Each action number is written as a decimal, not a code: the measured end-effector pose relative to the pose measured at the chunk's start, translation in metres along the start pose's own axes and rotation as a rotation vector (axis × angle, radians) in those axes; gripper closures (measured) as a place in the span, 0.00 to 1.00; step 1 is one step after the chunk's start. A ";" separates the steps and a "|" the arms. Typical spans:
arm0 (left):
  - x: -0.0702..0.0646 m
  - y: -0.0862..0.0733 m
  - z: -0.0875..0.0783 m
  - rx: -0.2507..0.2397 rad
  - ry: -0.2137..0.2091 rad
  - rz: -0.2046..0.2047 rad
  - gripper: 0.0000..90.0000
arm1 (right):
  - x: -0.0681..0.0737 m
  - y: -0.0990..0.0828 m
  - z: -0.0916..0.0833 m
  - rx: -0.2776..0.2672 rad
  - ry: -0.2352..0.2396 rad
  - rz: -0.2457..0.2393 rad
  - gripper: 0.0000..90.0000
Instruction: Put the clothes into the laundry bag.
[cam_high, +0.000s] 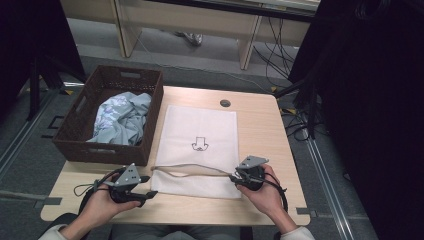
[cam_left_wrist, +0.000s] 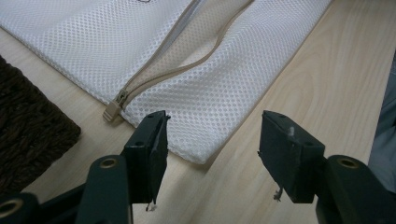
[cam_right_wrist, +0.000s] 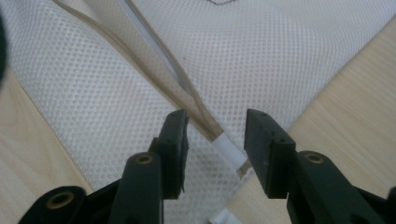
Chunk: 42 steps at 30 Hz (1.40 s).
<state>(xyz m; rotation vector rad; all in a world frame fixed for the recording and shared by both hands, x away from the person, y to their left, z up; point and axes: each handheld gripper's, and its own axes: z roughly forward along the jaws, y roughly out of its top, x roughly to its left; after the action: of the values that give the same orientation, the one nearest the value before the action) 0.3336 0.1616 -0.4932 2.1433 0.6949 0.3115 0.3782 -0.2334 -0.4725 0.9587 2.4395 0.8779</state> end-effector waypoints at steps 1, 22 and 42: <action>0.001 0.000 0.000 0.005 0.000 -0.001 0.45 | -0.001 0.001 -0.001 0.014 0.012 -0.012 0.66; -0.002 0.001 0.002 -0.005 0.003 0.002 0.44 | 0.023 0.040 0.038 0.008 0.063 -0.141 0.59; -0.003 0.004 0.000 -0.029 -0.007 0.010 0.44 | 0.029 0.074 0.060 0.057 0.029 -0.150 0.98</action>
<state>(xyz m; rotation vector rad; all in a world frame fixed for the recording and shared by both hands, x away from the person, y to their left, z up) 0.3327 0.1578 -0.4899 2.1195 0.6721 0.3173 0.4255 -0.1460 -0.4708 0.7748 2.5353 0.7793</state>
